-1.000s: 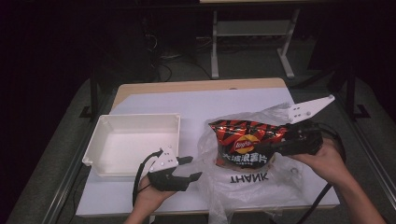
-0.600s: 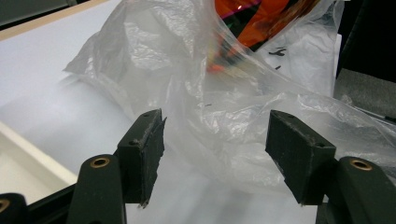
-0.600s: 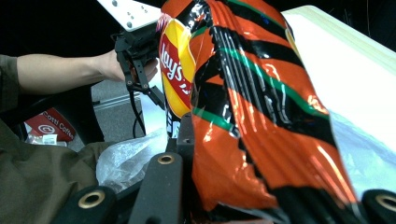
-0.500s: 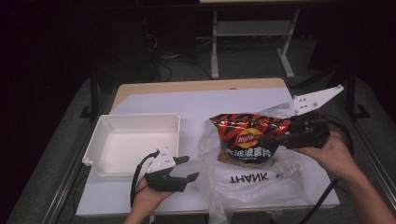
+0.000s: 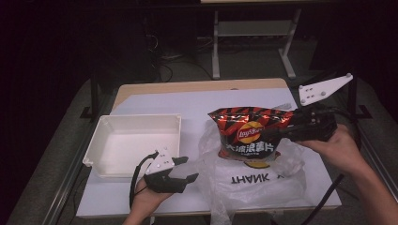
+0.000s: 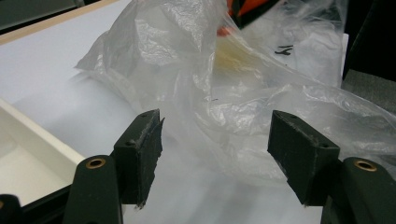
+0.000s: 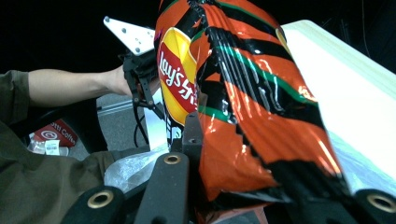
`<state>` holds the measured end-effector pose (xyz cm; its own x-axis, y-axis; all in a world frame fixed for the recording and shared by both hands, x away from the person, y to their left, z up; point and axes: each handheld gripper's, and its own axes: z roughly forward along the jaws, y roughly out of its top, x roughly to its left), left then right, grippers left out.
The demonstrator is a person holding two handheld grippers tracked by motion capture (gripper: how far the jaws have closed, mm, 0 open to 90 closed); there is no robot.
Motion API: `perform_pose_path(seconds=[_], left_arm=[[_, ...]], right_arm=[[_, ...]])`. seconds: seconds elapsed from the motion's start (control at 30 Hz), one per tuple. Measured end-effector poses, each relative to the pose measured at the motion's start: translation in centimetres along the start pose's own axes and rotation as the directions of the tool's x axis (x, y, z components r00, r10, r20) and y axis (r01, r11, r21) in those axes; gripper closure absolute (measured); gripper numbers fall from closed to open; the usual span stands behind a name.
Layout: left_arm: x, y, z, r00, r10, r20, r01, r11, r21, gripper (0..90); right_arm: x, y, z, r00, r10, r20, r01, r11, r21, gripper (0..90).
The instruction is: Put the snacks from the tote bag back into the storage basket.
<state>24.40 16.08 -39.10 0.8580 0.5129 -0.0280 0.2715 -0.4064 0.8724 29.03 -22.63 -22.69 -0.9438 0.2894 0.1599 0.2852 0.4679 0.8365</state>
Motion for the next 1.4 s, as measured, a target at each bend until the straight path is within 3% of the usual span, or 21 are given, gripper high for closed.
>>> perform_pose_path(seconds=[0.37, 0.73, 1.17, 1.4], left_arm=[[0.0, -0.2, -0.3, 1.0000, 0.004, -0.009, -0.004, 1.0000, -0.001, 33.9], [0.0, -0.4, -0.3, 0.9998, 0.009, -0.019, -0.009, 0.9999, 0.007, 33.3], [-0.1, -0.4, -0.1, 0.9996, 0.010, -0.026, -0.010, 0.9999, 0.007, 33.3], [-0.1, -0.5, -0.1, 0.9997, 0.009, -0.024, -0.008, 0.9999, 0.009, 33.3]], right_arm=[[-0.1, 1.8, 0.2, 0.9996, -0.029, -0.002, 0.029, 0.9995, -0.010, 77.2], [-0.4, 3.1, -0.3, 0.9997, -0.024, 0.001, 0.024, 0.9996, -0.014, 78.5], [-0.9, 0.0, -1.6, 0.9991, 0.025, 0.033, -0.024, 0.9993, -0.029, 79.1], [-0.5, 0.2, -2.7, 0.9991, 0.023, 0.036, -0.021, 0.9989, -0.043, 79.4]])
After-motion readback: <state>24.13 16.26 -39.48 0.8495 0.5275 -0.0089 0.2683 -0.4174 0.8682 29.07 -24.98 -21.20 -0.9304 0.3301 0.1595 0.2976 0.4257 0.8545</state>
